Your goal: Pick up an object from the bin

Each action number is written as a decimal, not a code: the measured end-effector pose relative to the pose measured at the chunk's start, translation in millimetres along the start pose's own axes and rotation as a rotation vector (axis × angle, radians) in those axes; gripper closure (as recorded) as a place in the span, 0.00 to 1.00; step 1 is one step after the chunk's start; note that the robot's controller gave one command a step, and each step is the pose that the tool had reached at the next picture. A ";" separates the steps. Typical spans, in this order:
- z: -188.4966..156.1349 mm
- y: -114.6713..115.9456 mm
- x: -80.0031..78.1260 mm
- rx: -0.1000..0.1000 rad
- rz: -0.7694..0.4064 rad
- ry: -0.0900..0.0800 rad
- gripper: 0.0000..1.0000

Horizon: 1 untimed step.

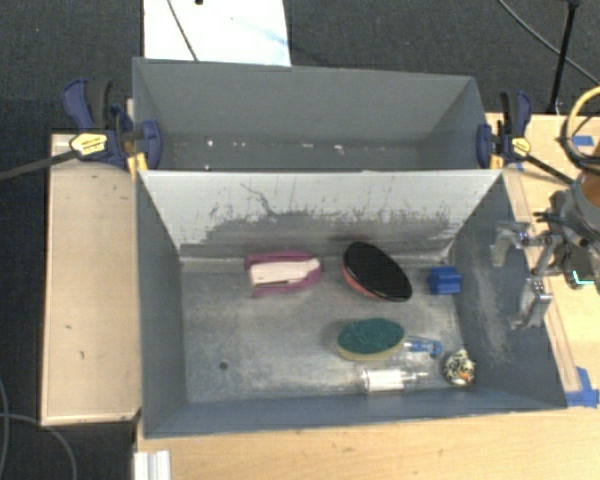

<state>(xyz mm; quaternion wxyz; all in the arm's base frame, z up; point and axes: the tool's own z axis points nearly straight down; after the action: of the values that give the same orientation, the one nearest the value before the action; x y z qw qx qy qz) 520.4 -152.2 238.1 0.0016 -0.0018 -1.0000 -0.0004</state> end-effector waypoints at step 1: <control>169.8 104.4 7.7 -0.001 -0.254 -0.001 0.00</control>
Offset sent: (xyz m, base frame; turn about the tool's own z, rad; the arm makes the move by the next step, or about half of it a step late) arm -0.0074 0.1028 -0.1681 -0.2571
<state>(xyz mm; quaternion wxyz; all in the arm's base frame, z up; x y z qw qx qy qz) 512.6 -47.6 68.4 0.0011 0.1249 -0.9922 -0.0009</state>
